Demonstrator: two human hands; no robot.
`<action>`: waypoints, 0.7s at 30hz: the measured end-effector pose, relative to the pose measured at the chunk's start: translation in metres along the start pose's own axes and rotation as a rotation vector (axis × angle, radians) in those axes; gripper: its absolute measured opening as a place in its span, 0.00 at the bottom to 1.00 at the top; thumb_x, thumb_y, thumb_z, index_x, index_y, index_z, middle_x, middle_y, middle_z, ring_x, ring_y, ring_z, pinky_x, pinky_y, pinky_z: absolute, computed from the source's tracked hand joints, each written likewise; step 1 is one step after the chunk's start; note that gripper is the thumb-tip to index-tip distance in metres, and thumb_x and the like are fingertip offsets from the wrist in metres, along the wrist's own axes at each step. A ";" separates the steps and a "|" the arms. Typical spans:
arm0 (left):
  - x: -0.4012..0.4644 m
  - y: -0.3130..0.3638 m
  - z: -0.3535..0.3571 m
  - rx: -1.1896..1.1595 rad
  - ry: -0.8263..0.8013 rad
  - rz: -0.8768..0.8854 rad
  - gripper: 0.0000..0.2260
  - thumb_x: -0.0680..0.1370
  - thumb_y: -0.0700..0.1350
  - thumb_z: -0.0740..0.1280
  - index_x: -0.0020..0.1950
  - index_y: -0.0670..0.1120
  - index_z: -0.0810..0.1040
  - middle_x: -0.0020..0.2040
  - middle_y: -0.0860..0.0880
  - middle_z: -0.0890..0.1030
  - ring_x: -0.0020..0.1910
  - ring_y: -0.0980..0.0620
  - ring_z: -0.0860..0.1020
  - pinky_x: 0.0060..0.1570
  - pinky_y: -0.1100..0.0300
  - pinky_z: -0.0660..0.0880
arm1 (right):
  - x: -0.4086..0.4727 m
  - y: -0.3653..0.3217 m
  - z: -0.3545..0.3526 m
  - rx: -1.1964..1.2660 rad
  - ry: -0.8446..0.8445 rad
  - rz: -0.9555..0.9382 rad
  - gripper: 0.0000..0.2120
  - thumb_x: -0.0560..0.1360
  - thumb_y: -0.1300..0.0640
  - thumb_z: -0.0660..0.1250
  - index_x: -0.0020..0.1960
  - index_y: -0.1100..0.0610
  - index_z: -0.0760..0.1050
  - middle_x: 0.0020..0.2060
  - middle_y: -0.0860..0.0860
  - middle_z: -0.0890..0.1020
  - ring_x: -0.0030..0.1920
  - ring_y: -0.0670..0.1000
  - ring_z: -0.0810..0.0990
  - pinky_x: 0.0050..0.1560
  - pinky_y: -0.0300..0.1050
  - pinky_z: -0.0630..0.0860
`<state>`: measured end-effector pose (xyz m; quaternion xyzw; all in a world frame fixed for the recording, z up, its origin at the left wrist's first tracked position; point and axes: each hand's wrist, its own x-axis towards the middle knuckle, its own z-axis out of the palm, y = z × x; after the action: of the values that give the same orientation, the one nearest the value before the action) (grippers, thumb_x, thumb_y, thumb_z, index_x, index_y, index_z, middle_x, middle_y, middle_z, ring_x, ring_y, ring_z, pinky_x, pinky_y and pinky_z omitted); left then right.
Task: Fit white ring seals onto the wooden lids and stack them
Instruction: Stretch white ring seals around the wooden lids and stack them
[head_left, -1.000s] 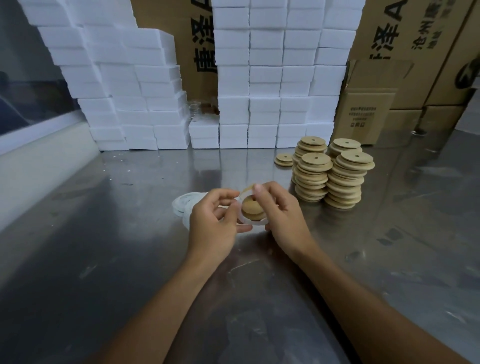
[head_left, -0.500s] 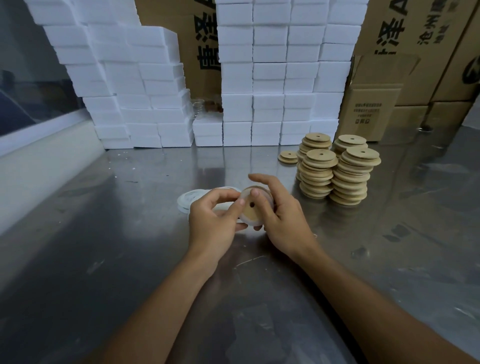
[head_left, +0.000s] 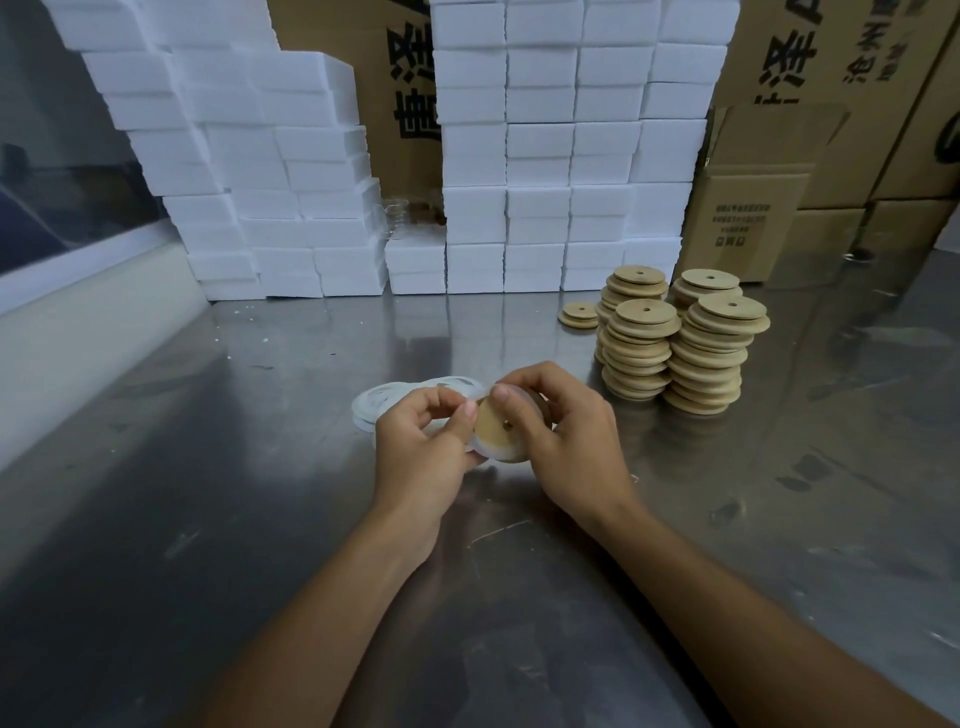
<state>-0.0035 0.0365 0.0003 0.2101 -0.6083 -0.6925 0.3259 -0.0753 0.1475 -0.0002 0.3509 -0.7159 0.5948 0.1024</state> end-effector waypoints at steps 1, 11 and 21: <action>0.000 0.000 0.000 -0.022 -0.014 -0.023 0.04 0.78 0.37 0.69 0.43 0.43 0.79 0.49 0.42 0.84 0.47 0.45 0.85 0.43 0.50 0.83 | 0.000 -0.001 -0.001 0.017 0.003 0.010 0.04 0.78 0.52 0.69 0.47 0.51 0.80 0.40 0.43 0.83 0.44 0.46 0.82 0.45 0.52 0.79; -0.002 0.010 -0.002 -0.047 -0.138 -0.082 0.07 0.78 0.37 0.68 0.41 0.45 0.76 0.52 0.43 0.84 0.49 0.42 0.84 0.41 0.49 0.82 | 0.001 -0.003 0.000 0.134 -0.022 -0.010 0.03 0.78 0.60 0.68 0.49 0.60 0.80 0.39 0.49 0.84 0.42 0.48 0.82 0.42 0.45 0.79; 0.002 0.004 -0.008 0.242 -0.028 0.214 0.10 0.74 0.35 0.72 0.38 0.48 0.79 0.39 0.54 0.85 0.40 0.54 0.85 0.41 0.52 0.82 | 0.005 0.001 -0.007 -0.014 -0.092 -0.010 0.03 0.79 0.57 0.67 0.46 0.54 0.78 0.41 0.44 0.83 0.47 0.45 0.82 0.47 0.53 0.80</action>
<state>0.0011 0.0293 0.0036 0.1721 -0.7108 -0.5782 0.3618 -0.0812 0.1521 0.0037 0.3808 -0.7222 0.5725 0.0751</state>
